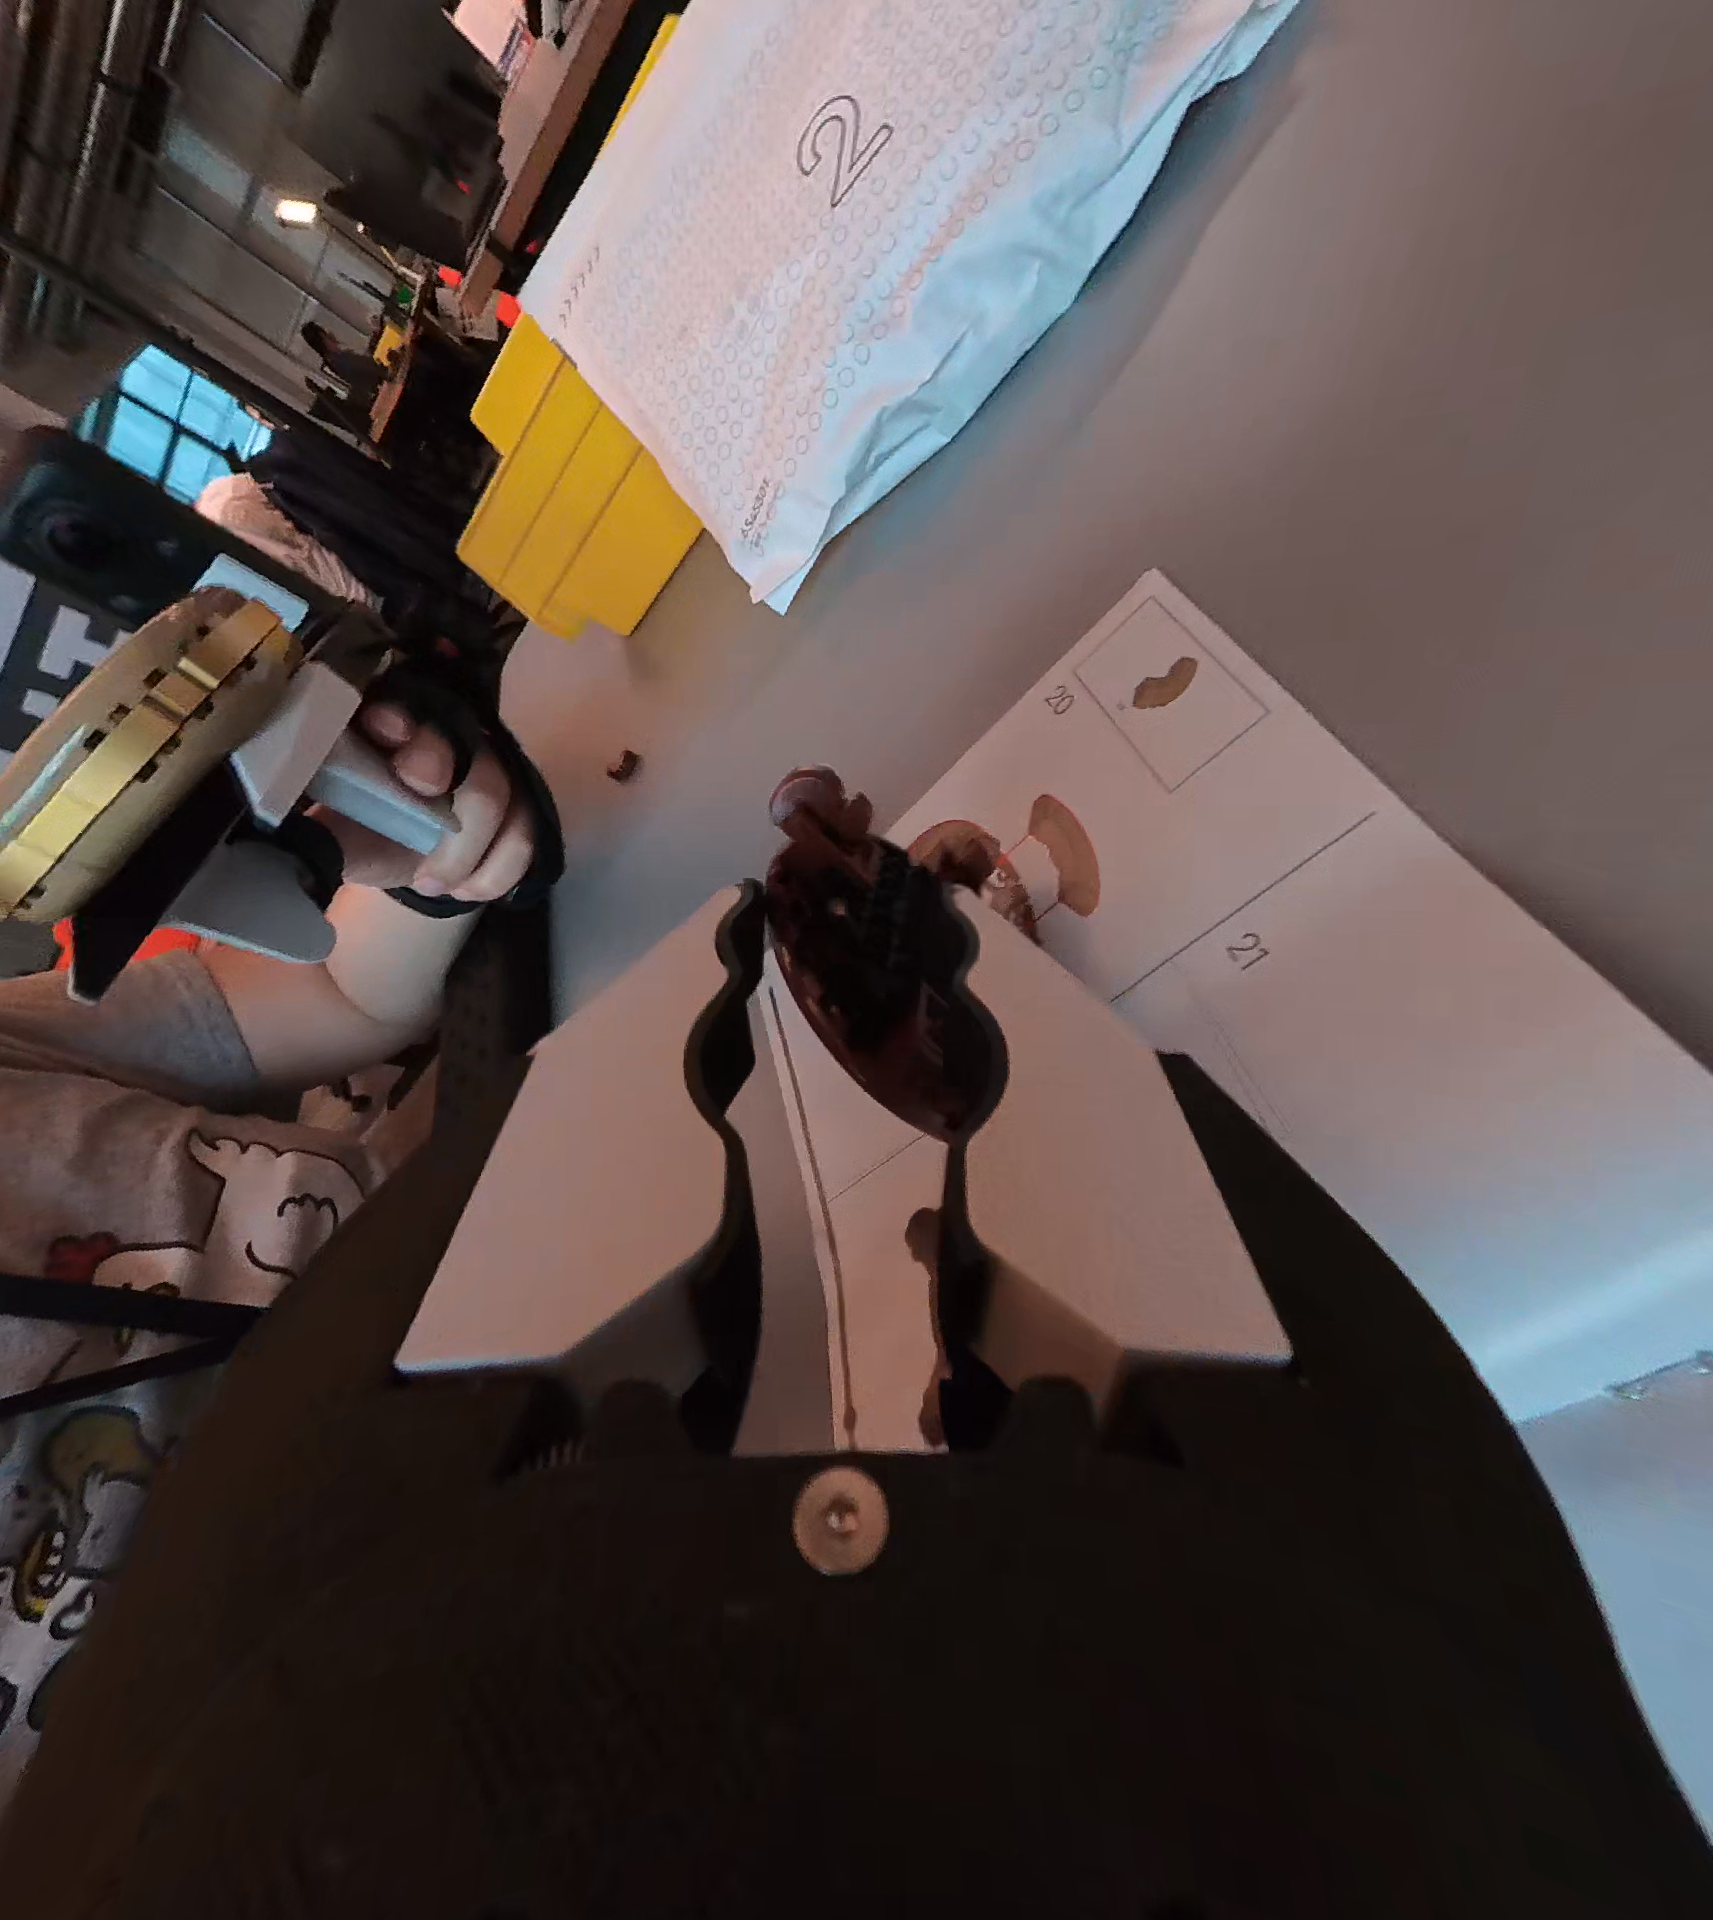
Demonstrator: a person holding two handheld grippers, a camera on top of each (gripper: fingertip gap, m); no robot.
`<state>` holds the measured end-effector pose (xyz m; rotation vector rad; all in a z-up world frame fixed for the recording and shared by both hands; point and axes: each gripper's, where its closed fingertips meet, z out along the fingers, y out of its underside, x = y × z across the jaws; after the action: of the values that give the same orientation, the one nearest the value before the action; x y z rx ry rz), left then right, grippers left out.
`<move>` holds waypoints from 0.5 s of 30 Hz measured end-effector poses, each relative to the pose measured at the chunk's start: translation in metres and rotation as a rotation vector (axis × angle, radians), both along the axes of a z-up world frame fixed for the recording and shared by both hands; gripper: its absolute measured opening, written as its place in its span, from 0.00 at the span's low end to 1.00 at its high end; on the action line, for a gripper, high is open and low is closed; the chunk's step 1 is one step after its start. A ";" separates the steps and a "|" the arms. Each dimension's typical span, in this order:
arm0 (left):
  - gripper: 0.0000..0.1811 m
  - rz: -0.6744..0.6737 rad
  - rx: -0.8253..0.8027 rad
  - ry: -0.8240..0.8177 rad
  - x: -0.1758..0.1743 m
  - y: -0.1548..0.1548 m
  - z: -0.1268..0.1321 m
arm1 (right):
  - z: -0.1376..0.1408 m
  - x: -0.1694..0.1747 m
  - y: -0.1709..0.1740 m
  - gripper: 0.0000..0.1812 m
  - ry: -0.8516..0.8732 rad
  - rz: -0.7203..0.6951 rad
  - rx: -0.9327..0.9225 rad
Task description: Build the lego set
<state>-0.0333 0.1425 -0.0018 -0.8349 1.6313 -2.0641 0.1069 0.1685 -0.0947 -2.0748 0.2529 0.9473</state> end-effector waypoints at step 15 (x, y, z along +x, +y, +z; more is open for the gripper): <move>0.36 -0.003 0.003 0.006 0.001 -0.001 -0.002 | -0.008 -0.013 0.015 0.18 0.167 0.141 0.032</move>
<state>-0.0326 0.1414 -0.0042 -0.8393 1.6393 -2.0621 0.0936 0.1836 -0.1023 -2.0070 0.1790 1.2045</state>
